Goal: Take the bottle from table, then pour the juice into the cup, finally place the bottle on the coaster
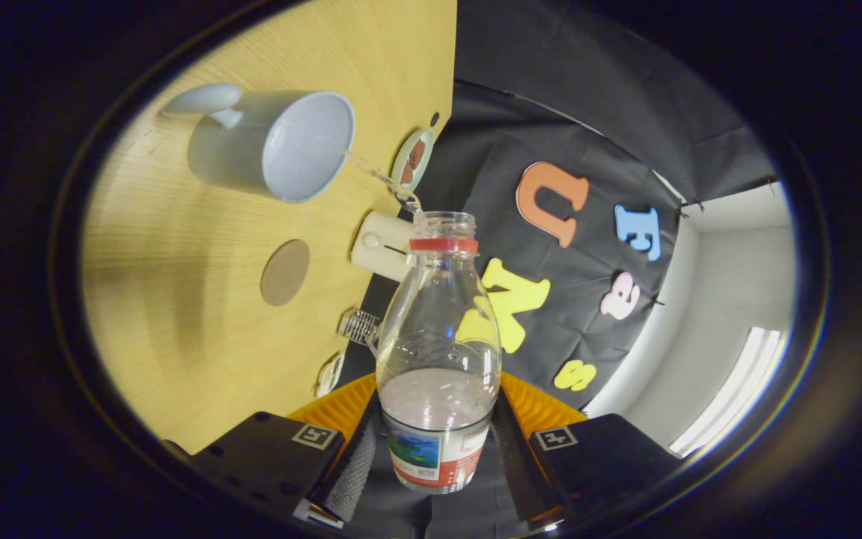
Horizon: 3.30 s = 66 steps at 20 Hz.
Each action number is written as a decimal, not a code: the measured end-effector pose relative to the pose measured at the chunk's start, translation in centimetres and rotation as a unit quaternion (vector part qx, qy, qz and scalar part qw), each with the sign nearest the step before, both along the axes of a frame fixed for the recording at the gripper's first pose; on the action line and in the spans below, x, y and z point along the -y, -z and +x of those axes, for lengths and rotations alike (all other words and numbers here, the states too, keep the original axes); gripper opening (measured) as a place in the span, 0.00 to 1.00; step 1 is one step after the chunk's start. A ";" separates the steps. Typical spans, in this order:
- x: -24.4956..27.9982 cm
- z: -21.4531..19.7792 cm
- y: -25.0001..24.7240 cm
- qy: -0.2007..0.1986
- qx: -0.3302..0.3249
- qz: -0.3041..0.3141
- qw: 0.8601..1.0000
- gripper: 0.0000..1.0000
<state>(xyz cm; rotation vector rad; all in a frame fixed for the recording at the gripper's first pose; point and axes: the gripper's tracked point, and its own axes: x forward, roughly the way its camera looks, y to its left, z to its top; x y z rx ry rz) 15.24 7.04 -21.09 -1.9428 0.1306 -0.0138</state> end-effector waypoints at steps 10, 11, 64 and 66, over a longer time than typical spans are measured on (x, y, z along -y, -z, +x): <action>-0.6 0.2 0.0 -0.003 -0.002 -0.019 1.000 0.81; -0.5 0.3 -0.1 -0.003 -0.001 -0.021 1.000 0.81; -2.7 -0.8 -5.1 -0.039 0.065 0.077 0.994 0.81; -2.2 -0.7 -5.0 -0.027 0.061 0.133 0.989 0.81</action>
